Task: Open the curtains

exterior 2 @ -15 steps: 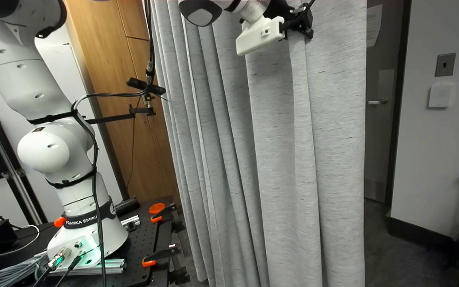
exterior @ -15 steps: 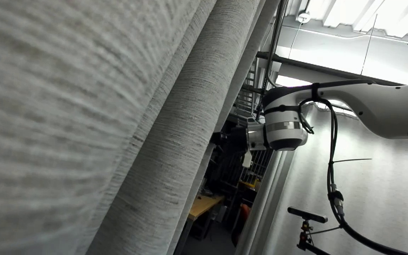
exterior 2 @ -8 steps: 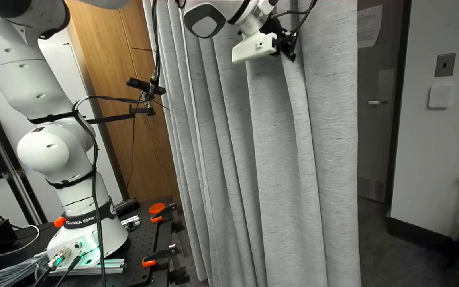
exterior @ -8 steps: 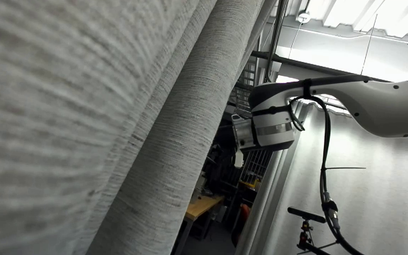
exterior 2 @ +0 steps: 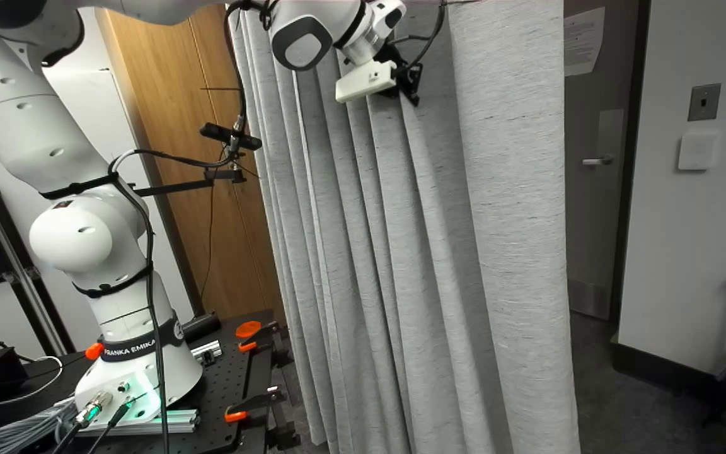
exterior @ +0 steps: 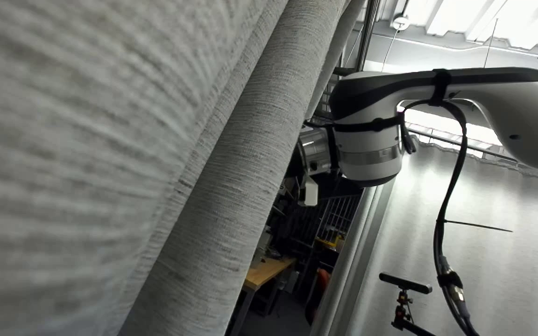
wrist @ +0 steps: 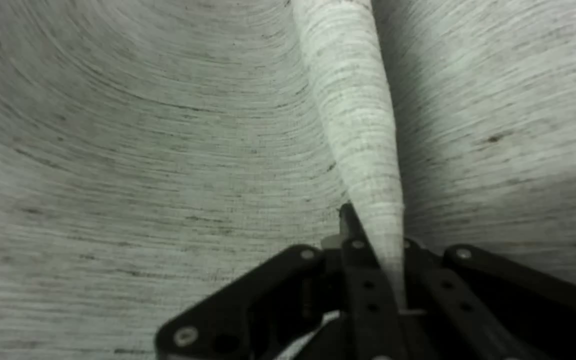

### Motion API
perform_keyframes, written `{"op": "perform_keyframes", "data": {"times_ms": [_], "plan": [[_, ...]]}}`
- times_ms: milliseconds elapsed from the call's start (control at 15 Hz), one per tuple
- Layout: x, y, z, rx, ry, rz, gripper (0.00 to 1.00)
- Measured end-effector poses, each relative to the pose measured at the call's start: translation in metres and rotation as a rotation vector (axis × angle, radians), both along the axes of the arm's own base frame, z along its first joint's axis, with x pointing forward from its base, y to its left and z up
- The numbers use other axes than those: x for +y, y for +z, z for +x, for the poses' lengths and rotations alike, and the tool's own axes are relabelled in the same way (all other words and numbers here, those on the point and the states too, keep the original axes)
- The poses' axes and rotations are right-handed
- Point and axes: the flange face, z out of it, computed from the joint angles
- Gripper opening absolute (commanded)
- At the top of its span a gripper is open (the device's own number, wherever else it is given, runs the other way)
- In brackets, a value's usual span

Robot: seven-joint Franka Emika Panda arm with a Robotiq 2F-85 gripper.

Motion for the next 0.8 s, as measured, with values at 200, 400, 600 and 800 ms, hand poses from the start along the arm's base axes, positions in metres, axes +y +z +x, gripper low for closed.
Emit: {"op": "perform_keyframes", "data": {"times_ms": [200, 400, 600, 800], "plan": [[0.040, 0.009, -0.031, -0.005, 0.058, -0.031, 0.00], [0.067, 0.018, -0.062, -0.015, 0.104, -0.051, 0.00], [0.086, 0.024, -0.084, -0.022, 0.110, -0.073, 0.00], [0.098, 0.025, -0.093, -0.043, 0.073, -0.107, 0.00]]}}
